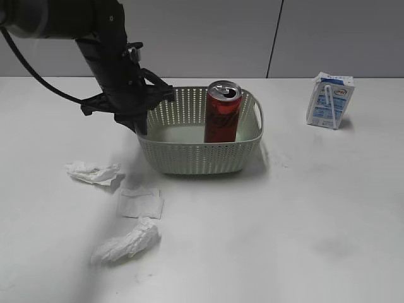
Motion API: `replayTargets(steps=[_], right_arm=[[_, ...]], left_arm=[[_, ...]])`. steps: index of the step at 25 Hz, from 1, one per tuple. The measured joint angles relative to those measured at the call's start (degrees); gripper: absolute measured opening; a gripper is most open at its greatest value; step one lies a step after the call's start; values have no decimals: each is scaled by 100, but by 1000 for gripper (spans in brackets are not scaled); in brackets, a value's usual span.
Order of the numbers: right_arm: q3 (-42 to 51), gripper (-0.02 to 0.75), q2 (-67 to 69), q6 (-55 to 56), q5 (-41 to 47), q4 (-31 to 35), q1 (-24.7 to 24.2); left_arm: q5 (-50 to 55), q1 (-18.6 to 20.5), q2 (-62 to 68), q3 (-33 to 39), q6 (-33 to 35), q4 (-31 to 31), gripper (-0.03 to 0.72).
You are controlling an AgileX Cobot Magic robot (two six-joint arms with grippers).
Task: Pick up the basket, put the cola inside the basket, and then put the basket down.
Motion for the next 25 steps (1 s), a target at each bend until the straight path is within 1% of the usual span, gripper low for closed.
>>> replayTargets(steps=[1,2,5,7,9,11,15,18,25], right_arm=[[192,594,-138,0,-51,18,0],[357,595,-298,0,-107,20,0],[959,594,-713,0,-283,107,0],[1329,594,-991,0,-380,196,0],[1703,594,-1243,0,-474,257,0],[2141,594,-1540,-4,-610,283,0],[3102,594,-2173,-154,-921,297,0],[3827,594,-2806,-252,-1112,301,0],[5181,594,-4212,-310,-1360,301,0]], left_arm=[[-57,0,0,0,0,-8,30],[-110,0,0,-6,16,-35,70],[-176,0,0,-17,179,-86,259],[-181,0,0,-17,253,-108,403],[-181,13,0,-17,301,-115,503],[-131,64,-29,-19,374,-138,566],[186,392,-319,-188,688,-156,597],[464,814,-667,-374,1095,-156,600],[1505,2124,-1209,-456,2083,-97,594]])
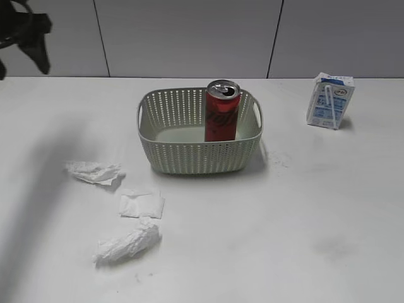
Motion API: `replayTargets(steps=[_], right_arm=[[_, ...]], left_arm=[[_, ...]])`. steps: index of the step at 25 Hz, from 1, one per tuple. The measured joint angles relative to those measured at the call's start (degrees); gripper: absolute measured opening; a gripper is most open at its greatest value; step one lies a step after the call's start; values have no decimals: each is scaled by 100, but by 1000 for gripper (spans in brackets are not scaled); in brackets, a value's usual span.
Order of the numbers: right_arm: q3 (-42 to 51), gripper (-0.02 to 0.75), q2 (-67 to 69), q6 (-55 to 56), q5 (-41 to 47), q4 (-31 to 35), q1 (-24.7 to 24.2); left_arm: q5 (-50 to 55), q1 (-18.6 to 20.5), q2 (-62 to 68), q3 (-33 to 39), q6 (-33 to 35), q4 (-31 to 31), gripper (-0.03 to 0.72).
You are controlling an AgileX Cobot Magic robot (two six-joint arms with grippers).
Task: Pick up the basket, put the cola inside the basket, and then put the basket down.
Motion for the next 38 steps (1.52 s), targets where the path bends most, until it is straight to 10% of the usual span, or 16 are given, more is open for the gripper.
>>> replayTargets(steps=[8,23,38], right_arm=[[667,593,-1165,-232,-106,0,0],[797,593,-2165,-223,49,15,0],[801,592,-2874,212,80,-296,0]], left_arm=[[178,1029,-333,0,293,265,588],[194,1070,-1948,204,492,498,578],[-1014,1070,-5968,4591,731,720,577]])
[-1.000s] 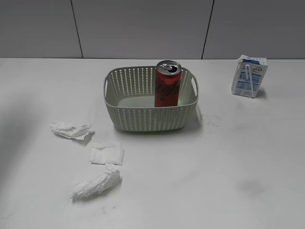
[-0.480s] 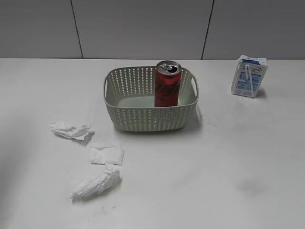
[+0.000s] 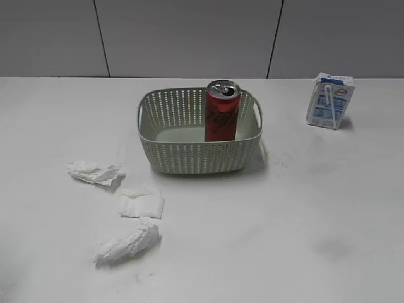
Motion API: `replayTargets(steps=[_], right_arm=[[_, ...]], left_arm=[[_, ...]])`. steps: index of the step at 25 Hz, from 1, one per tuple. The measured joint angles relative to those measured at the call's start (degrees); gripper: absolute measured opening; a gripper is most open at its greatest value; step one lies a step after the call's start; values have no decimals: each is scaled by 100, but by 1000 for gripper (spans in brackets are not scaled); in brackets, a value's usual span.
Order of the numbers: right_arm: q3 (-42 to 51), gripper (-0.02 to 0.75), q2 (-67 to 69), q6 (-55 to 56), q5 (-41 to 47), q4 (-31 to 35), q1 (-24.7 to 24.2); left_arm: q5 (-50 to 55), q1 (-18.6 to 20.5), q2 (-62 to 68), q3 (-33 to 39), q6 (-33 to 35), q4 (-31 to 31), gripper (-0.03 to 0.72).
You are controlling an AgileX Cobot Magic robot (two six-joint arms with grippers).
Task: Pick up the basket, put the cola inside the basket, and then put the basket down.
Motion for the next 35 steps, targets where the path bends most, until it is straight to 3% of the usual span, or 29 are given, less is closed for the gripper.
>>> replayTargets(steps=[6,11,23,31,35], right_arm=[[0,592,0,16,2,-8,0],[0,592,0,22,6,-12,0],[0,591,0,27,8,-12,0],[0,591,0,27,13,-12,-5],[0,591,0,27,13,-12,-5]], left_arm=[[-264,0,-1829,1406,43,1,577],[-216,0,-3133,1969,43,1,577],[228,0,-5016,2421,43,-5,577],[236,-30,-5097,2421,43,-35,560],[236,-290,-5097,2421,38,-104,554]])
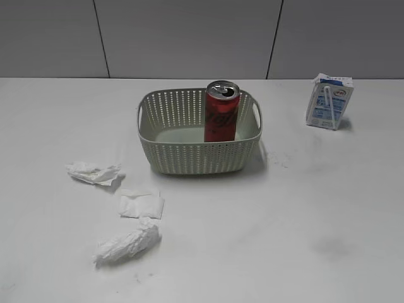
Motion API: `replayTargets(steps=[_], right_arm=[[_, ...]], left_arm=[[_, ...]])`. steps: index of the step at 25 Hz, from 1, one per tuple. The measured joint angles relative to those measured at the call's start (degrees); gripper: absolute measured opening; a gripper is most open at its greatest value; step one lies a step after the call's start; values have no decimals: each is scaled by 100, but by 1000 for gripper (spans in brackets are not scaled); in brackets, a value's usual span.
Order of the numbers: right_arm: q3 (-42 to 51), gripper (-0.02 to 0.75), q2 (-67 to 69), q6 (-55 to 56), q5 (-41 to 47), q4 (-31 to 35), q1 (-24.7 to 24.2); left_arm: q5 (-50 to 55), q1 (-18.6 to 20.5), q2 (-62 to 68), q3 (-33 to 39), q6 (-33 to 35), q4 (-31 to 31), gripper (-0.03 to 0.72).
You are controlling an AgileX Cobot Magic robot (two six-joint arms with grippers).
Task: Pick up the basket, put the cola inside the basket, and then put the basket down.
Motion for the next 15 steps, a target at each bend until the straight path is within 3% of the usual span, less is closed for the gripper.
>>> replayTargets(steps=[15], right_arm=[[0,591,0,11,-5,463,0]], left_arm=[[0,-53,0,0,0,1,553]])
